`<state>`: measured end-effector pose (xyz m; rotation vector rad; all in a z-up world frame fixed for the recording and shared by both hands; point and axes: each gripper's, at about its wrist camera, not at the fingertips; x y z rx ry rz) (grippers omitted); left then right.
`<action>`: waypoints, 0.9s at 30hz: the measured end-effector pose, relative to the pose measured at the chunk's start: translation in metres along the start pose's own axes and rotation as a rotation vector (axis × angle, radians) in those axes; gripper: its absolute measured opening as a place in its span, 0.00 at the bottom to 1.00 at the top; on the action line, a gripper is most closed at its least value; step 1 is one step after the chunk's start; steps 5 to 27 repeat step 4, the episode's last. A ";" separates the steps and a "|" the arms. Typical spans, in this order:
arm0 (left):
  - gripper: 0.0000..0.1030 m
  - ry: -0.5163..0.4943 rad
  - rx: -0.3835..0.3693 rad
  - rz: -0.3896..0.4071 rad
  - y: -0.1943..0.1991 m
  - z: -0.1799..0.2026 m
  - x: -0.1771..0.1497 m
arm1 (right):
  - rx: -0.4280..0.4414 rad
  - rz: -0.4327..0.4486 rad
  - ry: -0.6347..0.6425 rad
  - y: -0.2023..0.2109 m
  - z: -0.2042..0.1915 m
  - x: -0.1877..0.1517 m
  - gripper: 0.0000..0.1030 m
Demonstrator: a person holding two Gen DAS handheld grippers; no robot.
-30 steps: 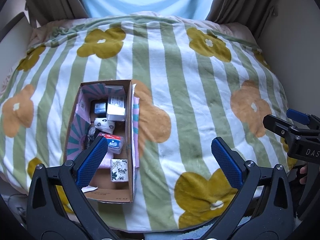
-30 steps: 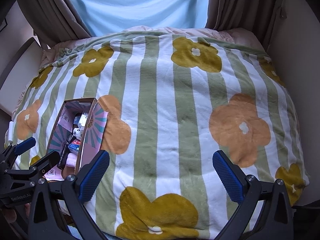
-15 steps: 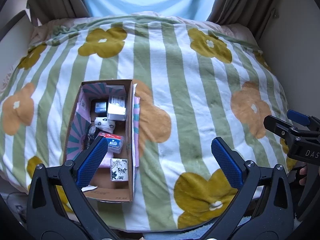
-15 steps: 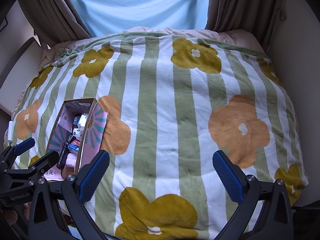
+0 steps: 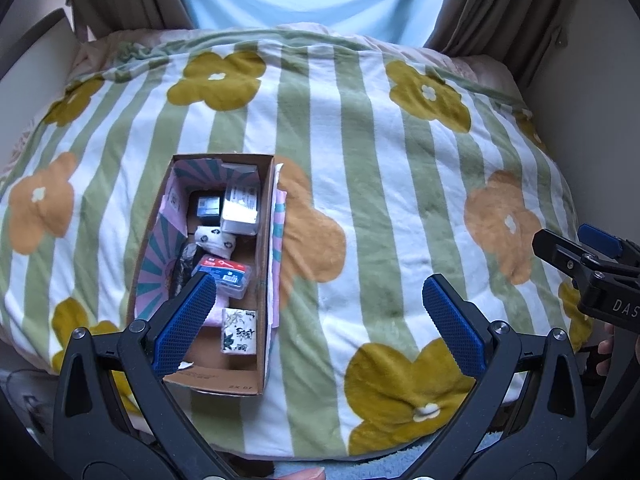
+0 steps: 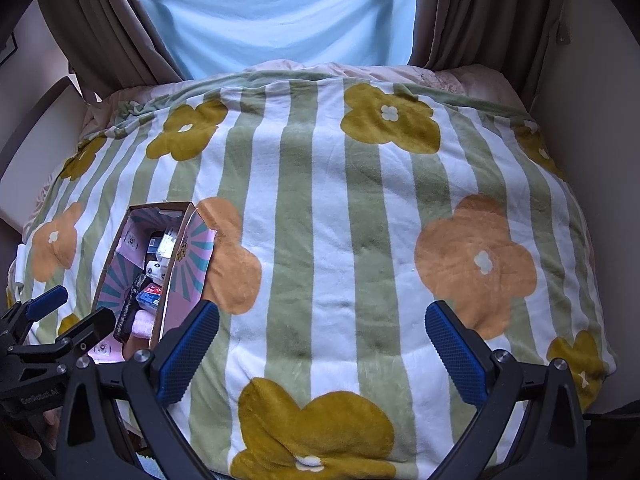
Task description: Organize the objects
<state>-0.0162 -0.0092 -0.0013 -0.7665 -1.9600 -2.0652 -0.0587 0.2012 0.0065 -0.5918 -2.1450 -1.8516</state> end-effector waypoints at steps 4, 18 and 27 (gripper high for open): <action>1.00 -0.016 0.030 -0.009 -0.001 0.001 -0.003 | -0.002 -0.016 -0.009 -0.004 0.000 -0.002 0.99; 1.00 -0.016 0.030 -0.009 -0.001 0.001 -0.003 | -0.002 -0.016 -0.009 -0.004 0.000 -0.002 0.99; 1.00 -0.016 0.030 -0.009 -0.001 0.001 -0.003 | -0.002 -0.016 -0.009 -0.004 0.000 -0.002 0.99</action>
Point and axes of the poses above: each gripper's, at about its wrist camera, not at the fingertips, and y roughly against the way its jaws point, z to its right, x to its top, and after that the axes turned 15 degrees about -y, right-handed
